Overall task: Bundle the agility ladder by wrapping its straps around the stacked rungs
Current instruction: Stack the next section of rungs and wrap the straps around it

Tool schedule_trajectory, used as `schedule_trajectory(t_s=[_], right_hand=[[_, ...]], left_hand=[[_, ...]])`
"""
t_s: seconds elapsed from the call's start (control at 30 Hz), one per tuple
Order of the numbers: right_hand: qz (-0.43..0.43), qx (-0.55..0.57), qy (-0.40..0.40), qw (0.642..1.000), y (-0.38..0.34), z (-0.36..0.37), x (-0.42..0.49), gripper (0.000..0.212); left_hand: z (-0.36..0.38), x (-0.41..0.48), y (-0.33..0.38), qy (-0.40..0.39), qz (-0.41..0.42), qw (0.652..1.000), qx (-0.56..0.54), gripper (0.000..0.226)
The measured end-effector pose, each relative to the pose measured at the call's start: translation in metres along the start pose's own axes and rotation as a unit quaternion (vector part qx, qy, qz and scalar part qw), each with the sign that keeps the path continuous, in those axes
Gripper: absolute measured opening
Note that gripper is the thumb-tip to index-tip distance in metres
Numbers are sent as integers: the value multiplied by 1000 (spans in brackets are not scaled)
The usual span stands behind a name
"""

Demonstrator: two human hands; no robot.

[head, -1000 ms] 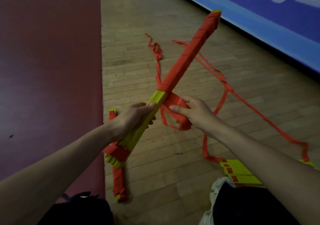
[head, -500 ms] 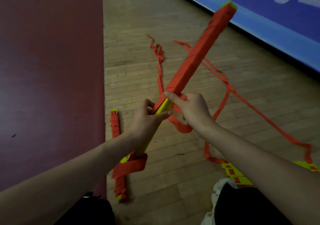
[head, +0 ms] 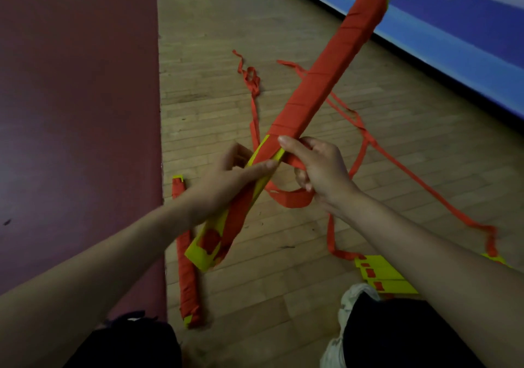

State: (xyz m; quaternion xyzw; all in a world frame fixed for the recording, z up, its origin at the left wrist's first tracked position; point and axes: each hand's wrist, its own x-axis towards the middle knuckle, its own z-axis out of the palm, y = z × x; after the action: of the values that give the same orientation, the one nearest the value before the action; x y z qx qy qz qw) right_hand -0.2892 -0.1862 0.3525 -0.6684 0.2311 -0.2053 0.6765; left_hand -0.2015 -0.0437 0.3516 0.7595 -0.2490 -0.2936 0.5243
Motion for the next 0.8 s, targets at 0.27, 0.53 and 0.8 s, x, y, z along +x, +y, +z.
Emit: schedule_trajectory(t_s=[0.27, 0.53, 0.8], right_hand=[[-31, 86, -90, 992, -7, -1, 2, 25], [-47, 47, -127, 990, -5, -7, 3, 37], [65, -67, -245, 965, -1, -26, 7, 27]], left_hand=[[-17, -2, -10, -330, -146, 882, -302, 68], [-21, -7, 2, -331, -206, 870, -304, 74], [-27, -6, -3, -264, -199, 925, -188, 68]])
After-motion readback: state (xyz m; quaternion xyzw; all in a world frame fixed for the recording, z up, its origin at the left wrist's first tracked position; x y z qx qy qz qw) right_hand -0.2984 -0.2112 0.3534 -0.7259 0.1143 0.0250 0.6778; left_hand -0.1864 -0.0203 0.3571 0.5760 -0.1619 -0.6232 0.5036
